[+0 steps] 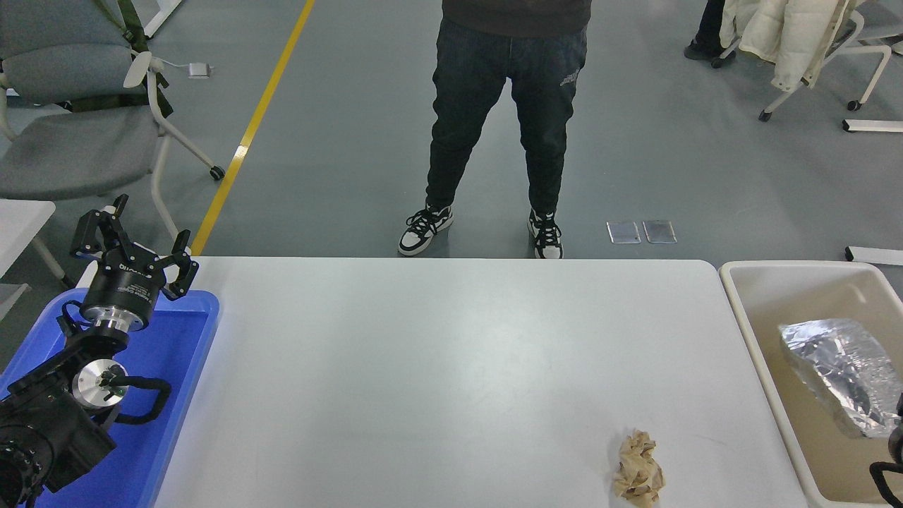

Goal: Clean the table surface

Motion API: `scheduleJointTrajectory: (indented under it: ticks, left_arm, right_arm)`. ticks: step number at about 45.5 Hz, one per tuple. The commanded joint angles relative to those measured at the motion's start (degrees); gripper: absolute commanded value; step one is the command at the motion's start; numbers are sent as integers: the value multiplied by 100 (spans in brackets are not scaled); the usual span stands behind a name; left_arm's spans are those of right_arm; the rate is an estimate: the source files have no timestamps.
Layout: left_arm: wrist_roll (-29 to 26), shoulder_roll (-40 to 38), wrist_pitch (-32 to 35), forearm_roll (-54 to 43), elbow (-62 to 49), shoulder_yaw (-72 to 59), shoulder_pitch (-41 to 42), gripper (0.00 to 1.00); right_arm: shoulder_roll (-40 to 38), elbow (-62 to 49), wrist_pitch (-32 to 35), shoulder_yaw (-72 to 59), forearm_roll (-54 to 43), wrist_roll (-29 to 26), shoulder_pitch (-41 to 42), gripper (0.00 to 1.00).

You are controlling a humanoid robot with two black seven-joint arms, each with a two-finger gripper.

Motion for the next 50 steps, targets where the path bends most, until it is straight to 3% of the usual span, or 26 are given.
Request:
scheduleJointTrajectory:
  ticks: [1,5,7,17,23,28,35,42,50]
  left_arm:
    - [0,0,-9,0,5,-8,-7,100]
    - [0,0,-9,0,-4,-8,-7,100]
    - [0,0,-9,0,5,1,1,100]
    - [0,0,-9,0,5,1,-7,100]
    - [0,0,-9,0,5,1,-7,100]
    - [0,0,-9,0,5,-8,1,100]
    - [0,0,-9,0,5,1,1,100]
    - [0,0,-9,0,-4,-8,-7,100]
    - [0,0,-9,0,5,-8,-7,100]
  right_arm:
    - [-24,-19,-96,17,0,15,79,92]
    - [-59,-19,-202,35,0,15,114,92]
    - [-59,-19,-202,35,0,15,167,98]
    - [-340,17,-176,201,88,147,553,98]
    - [-341,25,-176,1351,97,770,1046,98]
    - [-454,200,-97,2091,88,824,1204,98]
    - [-1193,1702,-70,2635,88,824,1178,99]
    - [-1272,2688,-9,4050,71,824,993,99]
    - [-1211,4222,61,4525,-52,850,442,99]
